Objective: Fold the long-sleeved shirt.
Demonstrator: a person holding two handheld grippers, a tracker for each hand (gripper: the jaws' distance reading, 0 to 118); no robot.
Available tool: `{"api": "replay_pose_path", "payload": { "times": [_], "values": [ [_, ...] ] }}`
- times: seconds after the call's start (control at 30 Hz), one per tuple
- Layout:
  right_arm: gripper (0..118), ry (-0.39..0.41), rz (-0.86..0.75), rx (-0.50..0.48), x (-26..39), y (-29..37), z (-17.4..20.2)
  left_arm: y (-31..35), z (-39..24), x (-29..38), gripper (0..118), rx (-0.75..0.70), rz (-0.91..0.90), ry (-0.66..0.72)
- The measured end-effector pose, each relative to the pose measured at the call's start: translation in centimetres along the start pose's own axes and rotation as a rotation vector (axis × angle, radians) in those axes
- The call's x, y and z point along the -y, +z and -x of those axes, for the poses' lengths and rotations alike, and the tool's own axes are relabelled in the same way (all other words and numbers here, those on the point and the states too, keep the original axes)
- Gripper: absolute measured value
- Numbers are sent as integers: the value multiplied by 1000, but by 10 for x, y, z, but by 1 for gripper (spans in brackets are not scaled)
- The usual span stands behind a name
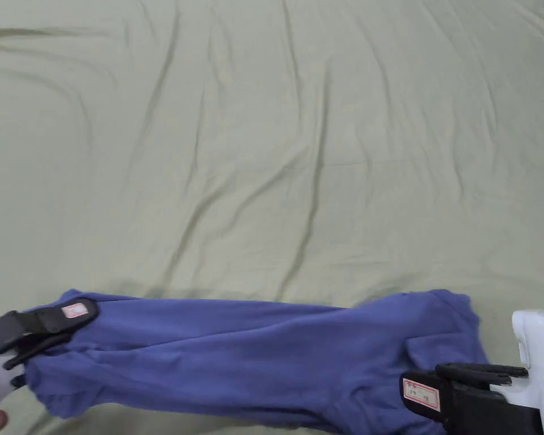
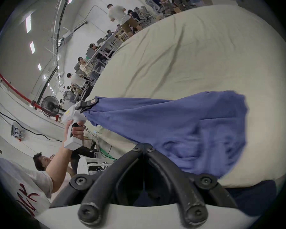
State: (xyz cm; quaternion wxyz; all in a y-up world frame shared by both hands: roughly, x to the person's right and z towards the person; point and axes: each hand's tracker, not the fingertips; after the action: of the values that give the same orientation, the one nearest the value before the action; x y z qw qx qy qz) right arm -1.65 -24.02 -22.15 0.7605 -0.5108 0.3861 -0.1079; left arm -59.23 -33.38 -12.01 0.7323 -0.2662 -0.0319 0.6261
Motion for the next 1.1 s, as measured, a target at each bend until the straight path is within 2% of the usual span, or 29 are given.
{"api": "replay_pose_path", "payload": {
  "times": [0.07, 0.17, 0.23, 0.3, 0.4, 0.53, 0.57, 0.63, 0.67, 0.7, 0.8, 0.83, 0.97, 1.07, 1.1],
  "values": [
    [0, 22, -13, 21, 1, 3, 5, 25, 1, -12, 2, -81, -91, 28],
    [0, 28, -13, 39, 4, 6, 9, 32, -40, 18, 2, -235, -187, 14],
    [0, 17, -9, 59, 7, 7, 7, 25, -73, 42, 2, -251, -198, -46],
    [0, -2, -10, 58, 10, 11, 6, 1, -118, 88, 2, -194, -212, -96],
    [0, -26, -33, 55, 14, 23, 6, -43, -168, 136, 2, -174, -122, -226],
    [0, -19, -83, 71, 22, 49, 7, -136, -193, 199, 2, -331, 18, -432],
    [0, -16, -96, 80, 24, 56, 7, -162, -190, 213, 2, -388, 50, -459],
    [0, -12, -117, 92, 29, 68, 5, -205, -172, 228, 4, -403, 164, -419],
    [0, -16, -125, 95, 31, 73, 3, -222, -161, 233, 8, -379, 217, -369],
    [0, -23, -131, 98, 33, 79, 0, -236, -152, 238, 17, -354, 266, -300],
    [0, -43, -143, 99, 38, 91, -9, -247, -149, 254, 98, -277, 374, -202],
    [0, -49, -153, 99, 39, 94, -12, -237, -154, 252, 113, -212, 356, -213],
    [0, -84, -174, 51, 40, 100, -24, -180, -182, 225, 113, -75, 234, -292],
    [0, -94, -179, 17, 39, 97, -25, -132, -191, 195, 112, -154, 148, -356],
    [0, -97, -177, 11, 39, 96, -26, -121, -192, 189, 106, -226, 93, -414]
  ]
}}
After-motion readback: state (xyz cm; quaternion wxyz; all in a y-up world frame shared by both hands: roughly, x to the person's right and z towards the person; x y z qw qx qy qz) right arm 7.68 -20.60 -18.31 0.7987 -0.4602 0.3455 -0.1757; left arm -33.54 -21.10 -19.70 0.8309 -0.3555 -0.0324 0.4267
